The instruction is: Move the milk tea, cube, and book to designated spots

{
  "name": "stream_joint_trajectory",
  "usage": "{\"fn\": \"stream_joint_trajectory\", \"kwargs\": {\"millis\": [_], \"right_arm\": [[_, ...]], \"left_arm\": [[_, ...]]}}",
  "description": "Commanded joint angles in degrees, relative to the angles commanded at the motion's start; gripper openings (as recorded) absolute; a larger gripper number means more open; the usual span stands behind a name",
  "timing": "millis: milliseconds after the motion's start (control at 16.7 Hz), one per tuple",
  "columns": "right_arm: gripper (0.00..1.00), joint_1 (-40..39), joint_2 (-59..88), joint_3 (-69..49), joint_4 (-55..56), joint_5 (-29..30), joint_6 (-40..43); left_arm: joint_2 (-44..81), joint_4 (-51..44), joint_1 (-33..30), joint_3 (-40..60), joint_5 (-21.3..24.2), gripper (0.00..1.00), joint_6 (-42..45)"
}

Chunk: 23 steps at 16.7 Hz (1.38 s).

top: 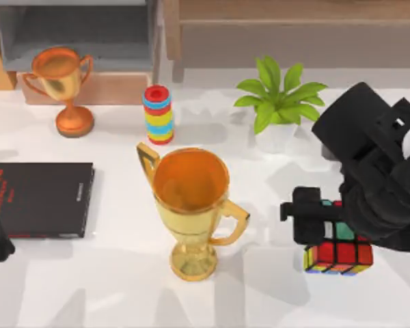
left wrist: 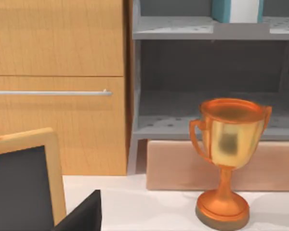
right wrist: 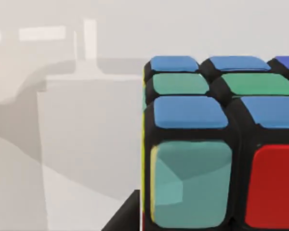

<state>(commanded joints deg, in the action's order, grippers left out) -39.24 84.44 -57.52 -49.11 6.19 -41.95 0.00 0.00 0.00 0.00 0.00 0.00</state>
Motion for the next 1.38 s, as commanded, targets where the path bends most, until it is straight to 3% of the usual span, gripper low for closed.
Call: {"fn": "stream_joint_trajectory", "kwargs": {"millis": [540, 780, 1380], "right_arm": [[0.00, 3.5, 12.0, -26.7, 40.9, 20.7, 29.4], [0.00, 5.2, 14.6, -35.1, 52.0, 27.4, 39.2], [0.00, 8.2, 14.6, -40.6, 54.1, 27.4, 41.2]], "left_arm": [[0.0, 0.0, 0.0, 0.0, 0.0, 1.00, 0.0], [0.0, 0.0, 0.0, 0.0, 0.0, 1.00, 0.0], [0.0, 0.0, 0.0, 0.0, 0.0, 1.00, 0.0]]}}
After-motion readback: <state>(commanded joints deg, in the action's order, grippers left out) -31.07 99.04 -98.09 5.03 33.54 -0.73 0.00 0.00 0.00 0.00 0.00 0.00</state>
